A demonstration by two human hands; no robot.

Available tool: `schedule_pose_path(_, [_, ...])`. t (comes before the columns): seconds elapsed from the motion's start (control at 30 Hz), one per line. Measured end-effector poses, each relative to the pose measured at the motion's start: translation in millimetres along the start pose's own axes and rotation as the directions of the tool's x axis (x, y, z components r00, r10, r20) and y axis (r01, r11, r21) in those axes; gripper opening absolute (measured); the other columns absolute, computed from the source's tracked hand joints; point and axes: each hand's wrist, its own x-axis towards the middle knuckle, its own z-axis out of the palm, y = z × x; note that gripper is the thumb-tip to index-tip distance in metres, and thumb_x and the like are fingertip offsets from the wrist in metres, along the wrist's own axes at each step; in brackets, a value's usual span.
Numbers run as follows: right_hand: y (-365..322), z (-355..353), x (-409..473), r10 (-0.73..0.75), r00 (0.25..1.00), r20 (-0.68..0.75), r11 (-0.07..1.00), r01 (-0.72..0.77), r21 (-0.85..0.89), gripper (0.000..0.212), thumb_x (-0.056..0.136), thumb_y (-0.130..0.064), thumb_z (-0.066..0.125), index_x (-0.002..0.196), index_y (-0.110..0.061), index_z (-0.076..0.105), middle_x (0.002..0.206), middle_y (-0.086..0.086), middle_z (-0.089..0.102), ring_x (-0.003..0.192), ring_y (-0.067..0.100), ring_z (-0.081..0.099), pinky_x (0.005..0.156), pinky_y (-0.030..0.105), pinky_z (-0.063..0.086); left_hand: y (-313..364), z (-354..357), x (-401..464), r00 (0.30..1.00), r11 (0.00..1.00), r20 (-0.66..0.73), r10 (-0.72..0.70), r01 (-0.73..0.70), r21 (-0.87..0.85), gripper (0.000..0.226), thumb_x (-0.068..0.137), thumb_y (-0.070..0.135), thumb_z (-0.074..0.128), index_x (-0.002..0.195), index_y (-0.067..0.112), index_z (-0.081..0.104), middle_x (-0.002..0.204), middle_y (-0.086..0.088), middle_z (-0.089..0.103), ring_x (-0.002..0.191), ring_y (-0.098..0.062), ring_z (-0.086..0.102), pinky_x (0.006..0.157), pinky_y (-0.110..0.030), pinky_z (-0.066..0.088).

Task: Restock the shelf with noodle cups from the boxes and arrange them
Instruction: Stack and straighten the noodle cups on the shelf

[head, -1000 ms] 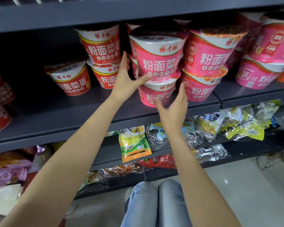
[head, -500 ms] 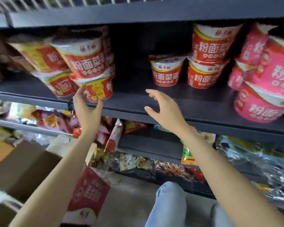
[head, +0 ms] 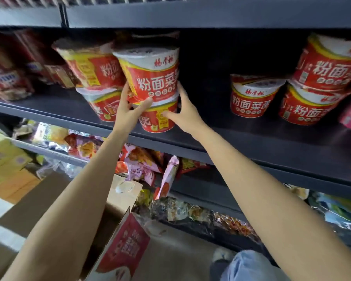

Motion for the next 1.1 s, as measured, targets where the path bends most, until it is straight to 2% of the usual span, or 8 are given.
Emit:
schedule_pose_path(0.13, [1.7, -20.5, -25.7, -0.014, 0.998, -0.066, 0.999, 0.012, -0.034, 0.075, 0.089, -0.019, 0.066, 0.150, -0.023, 0.023, 0.145, 0.000, 0.042, 0.131, 0.013, 0.041, 0.104, 0.030, 0.037, 4.8, 10.8, -17.2, 0.999, 0.999, 0.030, 0.017, -0.019, 0.035, 0.092, 0.069, 0.063, 0.071, 0.146, 0.035, 0.029, 0.139, 0.007, 0.050, 0.120, -0.011, 0.054, 0.101, -0.036, 0.047])
schedule_pose_path(0.27, [8.5, -71.2, -73.1, 0.007, 0.983, -0.182, 0.999, -0.016, -0.051, 0.064, 0.089, -0.038, 0.065, 0.143, -0.026, 0.033, 0.134, -0.012, 0.047, 0.125, 0.008, 0.044, 0.104, 0.032, 0.040, 13.7, 49.1, -45.4, 0.988, 0.998, 0.155, 0.028, -0.035, 0.042, 0.099, 0.069, 0.062, 0.073, 0.149, 0.035, 0.020, 0.147, 0.003, 0.037, 0.121, -0.010, 0.048, 0.089, -0.020, 0.045])
schedule_pose_path(0.4, [2.7, -122.0, -94.8, -0.012, 0.969, -0.246, 0.991, -0.021, -0.133, 0.103, 0.071, -0.049, 0.078, 0.150, -0.024, 0.016, 0.152, -0.002, 0.029, 0.140, 0.013, 0.029, 0.112, 0.036, 0.030, 12.8, 77.2, -53.5, 0.910, 0.998, 0.413, 0.019, -0.039, 0.041, 0.124, 0.068, 0.028, 0.080, 0.150, 0.029, -0.012, 0.151, 0.009, 0.021, 0.122, 0.003, 0.038, 0.084, -0.012, 0.046])
schedule_pose_path(0.5, [-5.4, -139.4, -88.9, 0.047, 0.986, -0.162, 0.998, -0.053, -0.036, 0.131, 0.061, -0.046, 0.085, 0.152, -0.024, -0.006, 0.157, 0.000, 0.023, 0.141, 0.012, 0.029, 0.115, 0.043, 0.030, 10.1, 92.0, -53.8, 0.840, 1.000, 0.543, -0.020, 0.011, 0.019, 0.125, 0.068, 0.013, 0.082, 0.151, 0.023, -0.012, 0.145, 0.014, 0.033, 0.124, 0.006, 0.043, 0.096, -0.015, 0.046])
schedule_pose_path(0.67, [-8.2, -132.9, -76.4, 0.034, 0.991, -0.128, 0.999, -0.038, -0.030, 0.127, 0.069, -0.016, 0.085, 0.150, -0.023, -0.012, 0.145, -0.002, 0.037, 0.126, 0.005, 0.041, 0.105, 0.025, 0.039, 10.0, 114.1, -60.4, 0.900, 1.000, 0.437, -0.001, 0.011, -0.022, 0.112, 0.065, 0.011, 0.086, 0.147, 0.018, 0.010, 0.135, 0.008, 0.046, 0.116, 0.005, 0.051, 0.085, -0.010, 0.047])
schedule_pose_path(0.8, [-4.7, -131.5, -86.5, -0.048, 0.963, -0.266, 0.998, 0.033, -0.060, 0.127, 0.065, -0.020, 0.088, 0.151, -0.024, -0.006, 0.149, 0.002, 0.033, 0.130, 0.009, 0.041, 0.108, 0.036, 0.039, 13.2, 141.9, -83.0, 0.964, 0.996, 0.255, 0.081, -0.069, -0.056, 0.123, 0.057, 0.030, 0.092, 0.148, 0.019, 0.010, 0.140, 0.001, 0.043, 0.126, -0.009, 0.048, 0.098, -0.026, 0.047])
schedule_pose_path(0.93, [0.8, -139.8, -113.9, -0.080, 0.862, -0.501, 0.993, 0.026, -0.114, 0.119, 0.063, -0.034, 0.088, 0.149, -0.023, 0.007, 0.147, -0.001, 0.034, 0.132, 0.010, 0.040, 0.110, 0.042, 0.039, 34.8, 199.6, -121.8, 0.999, 0.991, -0.022, 0.047, -0.044, 0.123, 0.128, 0.058, 0.045, 0.087, 0.152, 0.018, 0.005, 0.146, -0.008, 0.032, 0.134, -0.023, 0.033, 0.110, -0.040, 0.033])
schedule_pose_path(1.1, [7.2, -175.4, -141.1, -0.077, 0.746, -0.662, 0.987, -0.034, -0.154, 0.121, 0.057, -0.045, 0.087, 0.148, -0.022, 0.011, 0.147, 0.001, 0.036, 0.133, 0.015, 0.040, 0.108, 0.044, 0.040, 34.8, 231.5, -127.8, 0.976, 0.992, 0.175, 0.129, -0.129, -0.011, 0.120, 0.061, 0.048, 0.082, 0.151, 0.025, 0.006, 0.149, -0.001, 0.029, 0.137, -0.018, 0.032, 0.111, -0.046, 0.035])
